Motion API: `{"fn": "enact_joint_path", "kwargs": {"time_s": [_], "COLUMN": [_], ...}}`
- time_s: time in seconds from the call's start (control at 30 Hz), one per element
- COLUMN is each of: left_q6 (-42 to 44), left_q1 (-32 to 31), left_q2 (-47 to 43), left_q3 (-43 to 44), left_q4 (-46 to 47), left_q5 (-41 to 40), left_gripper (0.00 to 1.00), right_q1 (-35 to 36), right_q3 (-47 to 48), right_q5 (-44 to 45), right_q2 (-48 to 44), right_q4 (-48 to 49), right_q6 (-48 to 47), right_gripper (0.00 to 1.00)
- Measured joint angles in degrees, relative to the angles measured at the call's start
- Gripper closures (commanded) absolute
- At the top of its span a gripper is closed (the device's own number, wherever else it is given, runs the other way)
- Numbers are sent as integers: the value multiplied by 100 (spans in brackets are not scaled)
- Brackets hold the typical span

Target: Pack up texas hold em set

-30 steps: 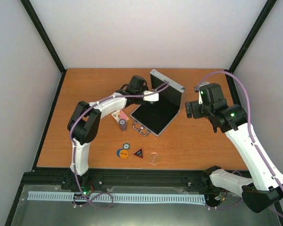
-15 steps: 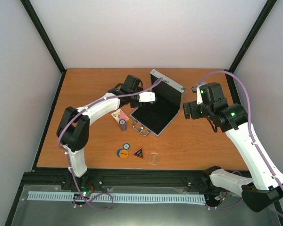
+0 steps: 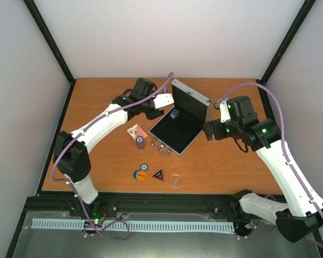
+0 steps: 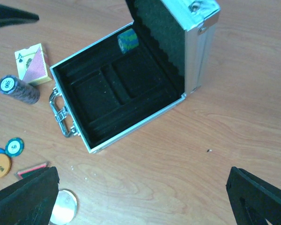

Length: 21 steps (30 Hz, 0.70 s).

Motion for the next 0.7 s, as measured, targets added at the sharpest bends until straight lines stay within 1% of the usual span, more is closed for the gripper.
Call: {"fn": "enact_joint_path", "kwargs": {"time_s": [0.03,0.07,0.1,0.13,0.2,0.33,0.47,0.63,0.7], "left_q6": [-120,-221,-317,-426,-627,-1152,-1808,-2643,-2922], "left_q1": [0,2,4,9,24,114,280,437,479], "left_q2": [-52,-116,-190,-284,-509,-1036,-1432,-1784,-1836], "left_q3": [0,0,0,0,0,0,4,168,393], "left_q4": [-48,-81,-107,-133,-155,-166,-284,-682,-918], "left_q5": [-22,-37,-46,-57,-101,-267,-446,-752,-894], "left_gripper": [28,21,9,4,0,0,0,0,0], "right_q1": [0,0,0,0,0,92,520,1462,1910], "right_q3": [-37,-83,-111,-136,-155,-157,-195,-197,-146], "right_q5": [-68,-136,-195,-260,-398,-549,-476,-221,-116], "right_q2": [-7,-26,-42,-55,-66,-66,-33,323,732], "right_q4": [-4,-4,-15,-35,-61,-85,-90,-66,-9], "right_q6": [15,37,50,79,125,284,509,859,1036], "right_gripper": [0,0,0,0,0,0,0,1,1]}}
